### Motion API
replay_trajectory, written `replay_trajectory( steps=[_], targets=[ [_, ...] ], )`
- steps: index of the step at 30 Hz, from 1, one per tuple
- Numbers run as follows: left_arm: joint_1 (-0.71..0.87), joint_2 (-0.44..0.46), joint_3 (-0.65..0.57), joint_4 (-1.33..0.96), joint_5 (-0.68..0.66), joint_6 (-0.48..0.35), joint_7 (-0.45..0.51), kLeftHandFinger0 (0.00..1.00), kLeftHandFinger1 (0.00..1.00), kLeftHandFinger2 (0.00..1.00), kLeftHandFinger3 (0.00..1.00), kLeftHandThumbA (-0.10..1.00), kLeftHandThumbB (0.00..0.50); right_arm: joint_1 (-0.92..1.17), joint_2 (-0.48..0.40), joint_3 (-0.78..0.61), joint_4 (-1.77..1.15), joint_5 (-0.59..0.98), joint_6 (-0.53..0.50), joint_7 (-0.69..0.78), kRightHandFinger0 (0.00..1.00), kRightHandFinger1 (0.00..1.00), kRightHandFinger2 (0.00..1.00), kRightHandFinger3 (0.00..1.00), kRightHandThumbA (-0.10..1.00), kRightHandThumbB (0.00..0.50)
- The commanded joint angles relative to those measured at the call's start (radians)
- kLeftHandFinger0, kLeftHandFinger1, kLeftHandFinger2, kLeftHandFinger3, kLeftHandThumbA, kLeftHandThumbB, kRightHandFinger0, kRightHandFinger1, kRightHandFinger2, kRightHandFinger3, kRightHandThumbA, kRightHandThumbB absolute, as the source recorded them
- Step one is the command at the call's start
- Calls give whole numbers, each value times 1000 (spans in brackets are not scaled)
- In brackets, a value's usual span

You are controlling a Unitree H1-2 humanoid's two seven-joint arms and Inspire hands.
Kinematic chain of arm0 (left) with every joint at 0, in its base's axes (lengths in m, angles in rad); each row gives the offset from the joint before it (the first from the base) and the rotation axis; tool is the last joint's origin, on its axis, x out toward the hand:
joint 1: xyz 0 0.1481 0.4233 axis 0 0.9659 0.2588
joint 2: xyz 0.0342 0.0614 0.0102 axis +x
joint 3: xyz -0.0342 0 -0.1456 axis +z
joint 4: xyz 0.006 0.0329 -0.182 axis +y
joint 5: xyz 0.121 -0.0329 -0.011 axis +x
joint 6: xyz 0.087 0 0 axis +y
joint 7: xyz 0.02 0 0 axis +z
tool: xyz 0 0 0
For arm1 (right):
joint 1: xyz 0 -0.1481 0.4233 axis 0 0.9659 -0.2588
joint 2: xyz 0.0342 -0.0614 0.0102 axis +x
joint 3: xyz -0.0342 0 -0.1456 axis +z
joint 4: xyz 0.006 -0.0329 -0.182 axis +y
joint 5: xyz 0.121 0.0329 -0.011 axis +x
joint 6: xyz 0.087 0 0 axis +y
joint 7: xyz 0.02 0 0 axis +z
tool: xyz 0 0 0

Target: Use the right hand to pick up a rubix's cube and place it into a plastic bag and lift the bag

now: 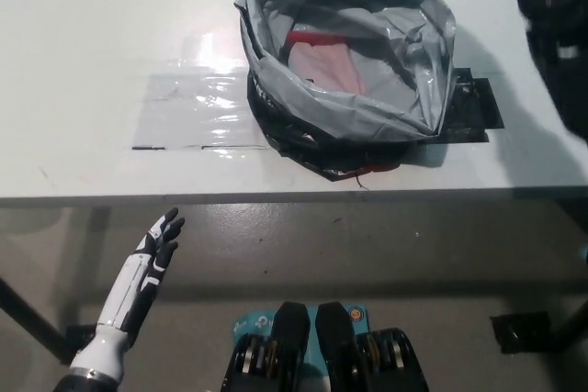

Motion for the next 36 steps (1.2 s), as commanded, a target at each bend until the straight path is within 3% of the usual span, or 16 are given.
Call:
replay_trajectory(
  steps=[1,4,7,9,11,15,16,19,20,24,26,29,30,34,35,36],
  targets=[
    [-170,38,19,-26,-17,27,-13,1000,1000,1000,1000,1000,278,402,-120,-374,-1270,5,23,-75,1000,1000,1000,1000,1000,302],
    [-178,48,25,-49,-24,46,-19,1000,1000,1000,1000,1000,248,560,-59,-349,-1302,18,-116,-137,1000,1000,1000,1000,1000,305],
    [-190,60,29,-73,-22,65,-23,1000,1000,1000,1000,990,229,713,7,-316,-1299,-4,-253,-207,1000,1000,1000,1000,1000,245],
    [-195,65,32,-83,-26,76,-27,1000,1000,1000,1000,963,223,771,23,-312,-1278,-5,-315,-231,1000,1000,1000,1000,1000,258],
    [-203,73,37,-101,-29,100,-31,1000,1000,1000,1000,926,210,856,62,-307,-1196,-11,-468,-298,1000,1000,1000,1000,1000,219],
    [-214,79,37,-113,-33,112,-38,1000,1000,1000,1000,877,185,909,105,-323,-1090,-96,-619,-402,1000,1000,1000,1000,1000,277],
    [-219,82,37,-120,-38,125,-43,1000,1000,1000,1000,847,183,907,116,-310,-1057,-171,-658,-444,1000,1000,1000,1000,1000,270],
    [-222,87,38,-130,-40,140,-47,1000,1000,1000,1000,830,180,909,149,-278,-1005,-265,-701,-506,1000,1000,1000,1000,1000,230],
    [-220,89,37,-132,-40,142,-49,1000,1000,1000,1000,818,172,917,169,-257,-958,-282,-735,-529,1000,1000,1000,1000,1000,188],
    [-204,85,32,-134,-45,142,-51,1000,1000,1000,1000,804,179,946,195,-229,-873,-309,-783,-569,1000,1000,1000,1000,1000,181],
    [-191,84,30,-135,-48,145,-55,1000,1000,1000,1000,783,180,971,214,-183,-776,-347,-786,-635,1000,1000,1000,1000,1000,122],
    [-177,83,26,-134,-49,143,-59,1000,1000,1000,1000,775,190,988,203,-135,-648,-358,-786,-685,1000,1000,1000,1000,1000,129],
    [-170,80,23,-129,-50,139,-60,1000,1000,1000,1000,769,190,993,203,-132,-565,-365,-786,-683,1000,1000,1000,1000,1000,174],
    [-147,77,18,-131,-55,143,-65,1000,1000,1000,1000,762,197,1010,199,-126,-456,-305,-786,-638,1000,1000,1000,1000,1000,160],
    [-140,80,15,-137,-49,148,-68,1000,1000,1000,1000,762,191,1008,191,-115,-431,-288,-786,-648,1000,1000,1000,1000,1000,125],
    [-138,81,13,-139,-47,149,-68,1000,1000,1000,1000,761,191,1009,187,-111,-424,-285,-786,-653,1000,1000,1000,1000,1000,126]
  ],
)
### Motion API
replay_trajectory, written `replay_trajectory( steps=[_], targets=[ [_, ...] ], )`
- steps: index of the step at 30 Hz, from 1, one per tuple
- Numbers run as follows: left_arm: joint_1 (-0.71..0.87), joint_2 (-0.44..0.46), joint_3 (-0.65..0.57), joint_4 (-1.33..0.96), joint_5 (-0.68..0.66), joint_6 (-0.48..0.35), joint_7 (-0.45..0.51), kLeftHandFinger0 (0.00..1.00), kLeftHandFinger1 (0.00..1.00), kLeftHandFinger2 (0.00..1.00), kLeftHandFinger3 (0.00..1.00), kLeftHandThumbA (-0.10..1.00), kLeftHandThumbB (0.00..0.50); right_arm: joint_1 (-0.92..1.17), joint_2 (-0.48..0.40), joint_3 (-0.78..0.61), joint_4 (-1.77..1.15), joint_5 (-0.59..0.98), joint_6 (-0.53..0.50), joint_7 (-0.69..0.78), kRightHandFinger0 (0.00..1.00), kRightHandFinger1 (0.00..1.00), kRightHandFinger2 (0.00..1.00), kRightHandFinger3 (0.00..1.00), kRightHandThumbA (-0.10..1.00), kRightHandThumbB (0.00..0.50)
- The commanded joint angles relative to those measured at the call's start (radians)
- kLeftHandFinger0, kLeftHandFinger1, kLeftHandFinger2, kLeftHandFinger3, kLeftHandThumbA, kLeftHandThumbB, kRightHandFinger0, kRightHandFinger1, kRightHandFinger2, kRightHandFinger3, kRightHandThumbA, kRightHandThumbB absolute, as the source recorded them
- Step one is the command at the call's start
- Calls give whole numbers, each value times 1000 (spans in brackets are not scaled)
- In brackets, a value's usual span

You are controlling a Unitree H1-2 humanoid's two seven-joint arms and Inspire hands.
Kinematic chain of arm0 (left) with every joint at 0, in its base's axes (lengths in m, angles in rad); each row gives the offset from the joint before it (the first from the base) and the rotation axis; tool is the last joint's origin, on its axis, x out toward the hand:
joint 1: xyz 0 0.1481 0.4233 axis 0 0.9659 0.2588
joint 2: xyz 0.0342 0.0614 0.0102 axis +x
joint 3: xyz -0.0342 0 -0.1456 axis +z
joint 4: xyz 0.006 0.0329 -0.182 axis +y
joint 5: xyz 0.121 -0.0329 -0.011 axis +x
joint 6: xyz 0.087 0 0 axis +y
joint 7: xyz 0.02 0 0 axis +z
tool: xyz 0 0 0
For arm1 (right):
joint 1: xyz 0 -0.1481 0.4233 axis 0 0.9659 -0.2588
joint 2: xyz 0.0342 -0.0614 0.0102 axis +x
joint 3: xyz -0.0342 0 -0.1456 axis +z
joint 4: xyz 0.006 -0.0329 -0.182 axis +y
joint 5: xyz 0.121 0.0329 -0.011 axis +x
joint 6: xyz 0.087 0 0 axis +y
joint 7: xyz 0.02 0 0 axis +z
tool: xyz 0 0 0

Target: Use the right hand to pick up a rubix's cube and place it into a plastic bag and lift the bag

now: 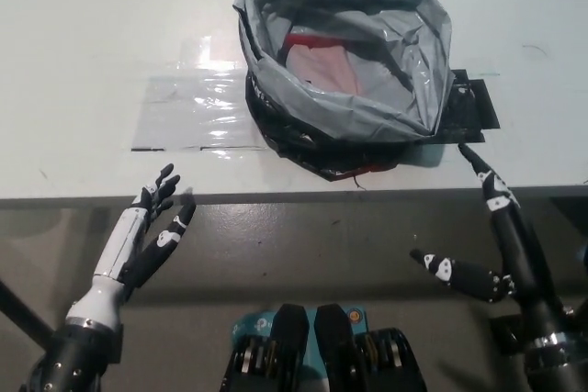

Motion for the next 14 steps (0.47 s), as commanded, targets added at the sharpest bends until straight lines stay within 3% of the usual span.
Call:
replay_trajectory(
  steps=[1,4,5,11,14],
  targets=[
    [-19,56,-1,-149,-42,64,-67,1000,1000,1000,1000,761,191,22,16,5,144,-140,-470,-387,1000,1000,1000,1000,1000,126],
    [-8,52,-7,-146,-45,62,-72,1000,1000,1000,1000,759,200,36,17,-3,156,-116,-470,-369,1000,1000,1000,1000,1000,117],
    [9,50,-11,-150,-47,60,-76,1000,1000,1000,1000,756,201,55,16,3,160,-115,-470,-373,1000,1000,1000,1000,1000,92],
    [32,54,-20,-150,-48,57,-94,1000,1000,1000,1000,727,217,76,28,21,197,-66,-470,-355,1000,1000,1000,1000,997,136],
    [37,57,-24,-156,-42,71,-98,1000,1000,1000,1000,732,224,81,29,28,202,-38,-470,-322,1000,1000,1000,1000,978,131]
  ],
)
